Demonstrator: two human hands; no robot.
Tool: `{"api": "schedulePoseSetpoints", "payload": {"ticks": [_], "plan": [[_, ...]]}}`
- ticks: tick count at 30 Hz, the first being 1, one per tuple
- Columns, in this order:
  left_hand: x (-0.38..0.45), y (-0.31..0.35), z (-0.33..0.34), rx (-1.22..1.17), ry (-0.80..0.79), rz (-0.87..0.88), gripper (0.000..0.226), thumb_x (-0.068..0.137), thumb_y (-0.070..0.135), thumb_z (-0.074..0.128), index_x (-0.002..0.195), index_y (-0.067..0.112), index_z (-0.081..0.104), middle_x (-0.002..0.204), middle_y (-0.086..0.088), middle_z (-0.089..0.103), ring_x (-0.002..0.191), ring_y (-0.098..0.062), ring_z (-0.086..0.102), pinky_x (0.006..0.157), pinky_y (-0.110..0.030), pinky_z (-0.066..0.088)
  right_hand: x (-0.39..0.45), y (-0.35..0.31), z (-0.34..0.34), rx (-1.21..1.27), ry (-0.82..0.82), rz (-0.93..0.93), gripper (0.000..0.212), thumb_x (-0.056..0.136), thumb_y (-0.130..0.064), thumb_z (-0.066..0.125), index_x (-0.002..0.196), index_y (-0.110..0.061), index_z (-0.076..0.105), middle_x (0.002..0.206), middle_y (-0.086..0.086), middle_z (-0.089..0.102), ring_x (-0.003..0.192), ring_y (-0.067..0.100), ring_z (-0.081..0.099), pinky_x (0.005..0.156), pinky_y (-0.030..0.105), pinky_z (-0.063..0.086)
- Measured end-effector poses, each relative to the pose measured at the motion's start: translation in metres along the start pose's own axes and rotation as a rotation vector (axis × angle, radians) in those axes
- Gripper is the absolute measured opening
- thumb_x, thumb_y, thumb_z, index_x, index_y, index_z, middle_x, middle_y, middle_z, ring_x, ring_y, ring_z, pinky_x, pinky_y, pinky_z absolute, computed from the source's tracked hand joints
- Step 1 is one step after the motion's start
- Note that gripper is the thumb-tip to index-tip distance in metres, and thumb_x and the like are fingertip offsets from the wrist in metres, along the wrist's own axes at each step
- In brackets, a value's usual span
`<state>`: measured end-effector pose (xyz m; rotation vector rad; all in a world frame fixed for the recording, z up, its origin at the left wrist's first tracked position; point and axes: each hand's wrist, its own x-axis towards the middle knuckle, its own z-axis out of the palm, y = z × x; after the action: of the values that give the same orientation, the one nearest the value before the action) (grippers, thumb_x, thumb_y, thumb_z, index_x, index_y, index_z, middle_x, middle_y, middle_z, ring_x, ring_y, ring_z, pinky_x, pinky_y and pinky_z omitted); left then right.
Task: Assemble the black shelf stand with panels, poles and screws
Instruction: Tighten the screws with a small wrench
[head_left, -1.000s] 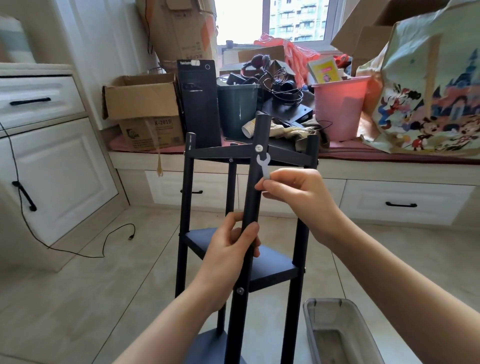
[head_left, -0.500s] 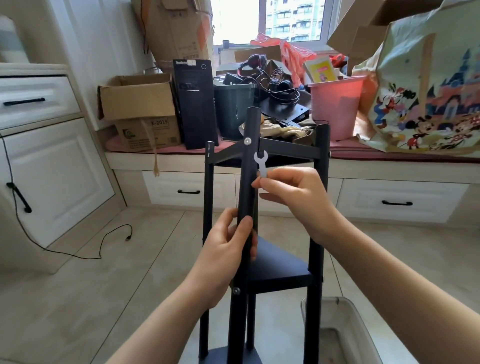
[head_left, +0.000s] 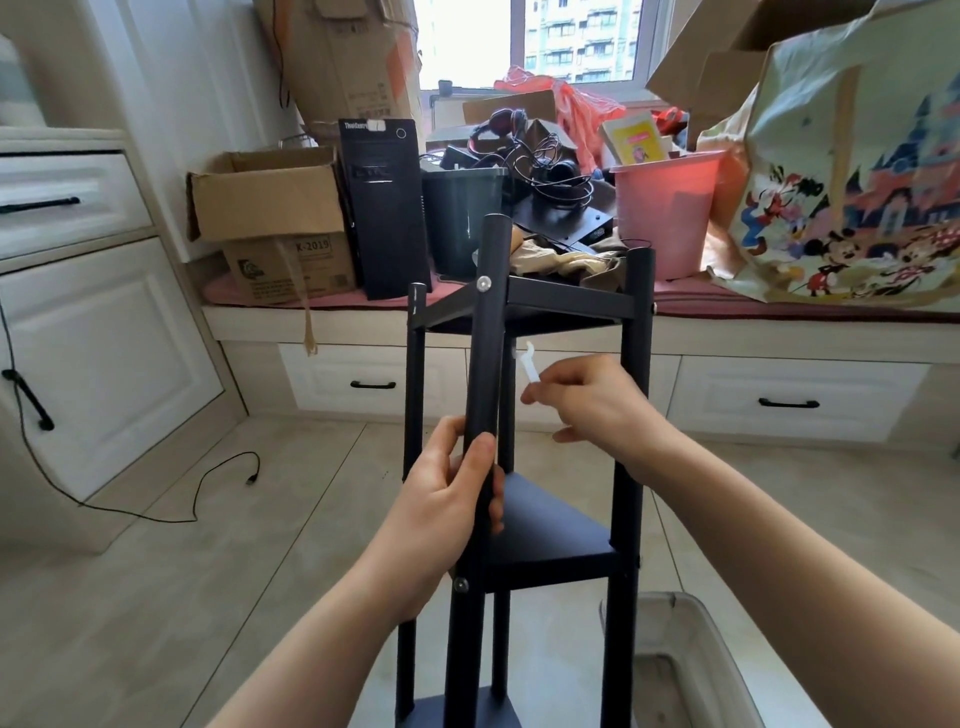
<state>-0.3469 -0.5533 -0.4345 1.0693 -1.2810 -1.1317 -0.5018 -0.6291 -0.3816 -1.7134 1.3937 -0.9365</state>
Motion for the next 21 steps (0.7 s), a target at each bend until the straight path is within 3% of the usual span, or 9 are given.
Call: {"api": "schedulePoseSetpoints", "payload": {"ticks": [3,7,11,21], "plan": [[0.0,0.001,-0.001,0.031,0.014,0.009,0.017,0.106,0.029,0.043,0.112,0.017,0.054,0.07,-0.001,0.054,0.063,-0.014,0.053,0.06,-0.027,0.05,0.001,-0.008,-0.003,0.056,0.043,-0.034,0.017,0.092,-0.015,0.061,0.086,-0.013,0.076,0.081,-0.001,0.061,0.077,0.012,0.054,0.056,0.021,0.047],[0.0,0.003,-0.003,0.032,0.023,0.003,0.018,0.105,0.03,0.043,0.111,0.017,0.054,0.068,0.0,0.054,0.061,-0.014,0.052,0.059,-0.028,0.05,0.002,-0.014,-0.001,0.1,0.074,-0.076,0.014,0.088,-0.012,0.064,0.081,-0.011,0.076,0.062,-0.004,0.053,0.066,0.013,0.051,0.057,0.024,0.044],[-0.001,0.006,-0.004,0.026,0.015,-0.002,0.02,0.104,0.032,0.043,0.112,0.016,0.053,0.067,-0.001,0.053,0.061,-0.017,0.051,0.058,-0.029,0.05,0.004,-0.019,0.0,0.135,0.072,-0.102,0.011,0.086,-0.01,0.066,0.084,-0.004,0.076,0.059,-0.004,0.052,0.059,0.013,0.049,0.056,0.023,0.045],[-0.004,0.008,0.001,-0.022,-0.002,-0.038,0.027,0.102,0.035,0.046,0.112,0.011,0.051,0.072,-0.006,0.051,0.062,-0.019,0.05,0.058,-0.03,0.049,0.007,-0.027,0.005,0.067,0.152,-0.229,0.015,0.086,-0.013,0.065,0.079,-0.015,0.078,0.062,-0.002,0.062,0.064,0.012,0.055,0.068,0.04,0.055]]}}
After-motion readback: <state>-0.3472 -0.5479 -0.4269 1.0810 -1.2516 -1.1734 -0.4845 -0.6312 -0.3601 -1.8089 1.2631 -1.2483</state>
